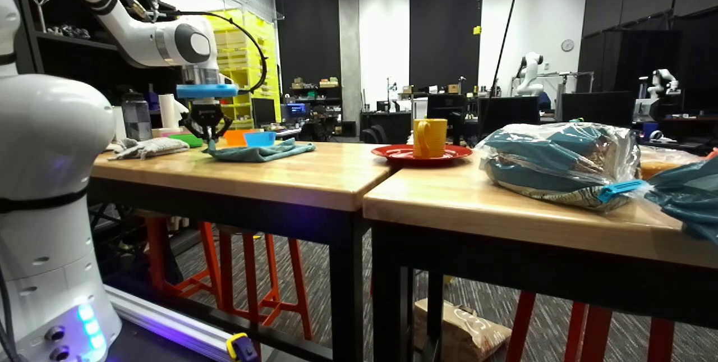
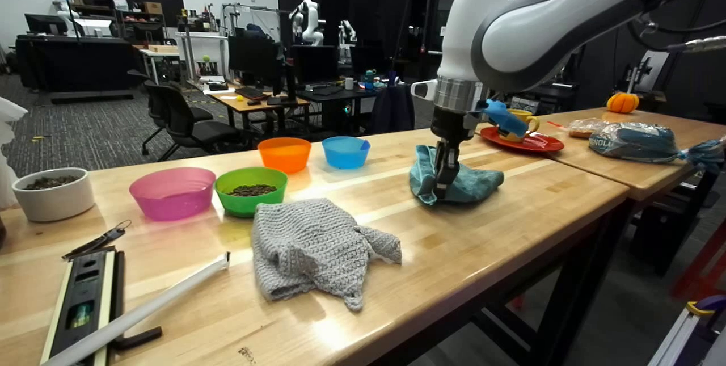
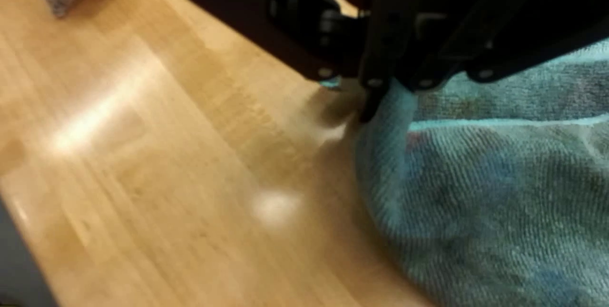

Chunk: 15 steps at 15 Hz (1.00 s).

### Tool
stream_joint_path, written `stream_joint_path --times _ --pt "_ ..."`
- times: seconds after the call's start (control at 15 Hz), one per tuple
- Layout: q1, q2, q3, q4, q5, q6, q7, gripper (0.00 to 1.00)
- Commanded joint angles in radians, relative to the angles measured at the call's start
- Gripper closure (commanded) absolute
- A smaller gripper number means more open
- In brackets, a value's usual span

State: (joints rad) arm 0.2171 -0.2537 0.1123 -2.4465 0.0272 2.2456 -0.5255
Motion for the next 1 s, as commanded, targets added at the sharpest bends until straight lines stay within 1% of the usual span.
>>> stream_joint_path --times 0.0,0.2,0.4,0.73,0.93 --pt "0.032 -0.085 -0.001 -0.012 0.079 -0.102 0.032 0.99" --pt "0.048 -0.131 -0.003 -0.014 0.129 -0.161 0.047 0.99" --pt "0.042 -0.159 -0.015 -0.005 0.122 -0.182 0.031 0.99" --pt "0.021 -0.163 -0.081 0.035 0.101 -0.238 -0.049 0.99" --pt "-0.002 -0.141 -0.123 0.067 0.09 -0.238 -0.111 0.99"
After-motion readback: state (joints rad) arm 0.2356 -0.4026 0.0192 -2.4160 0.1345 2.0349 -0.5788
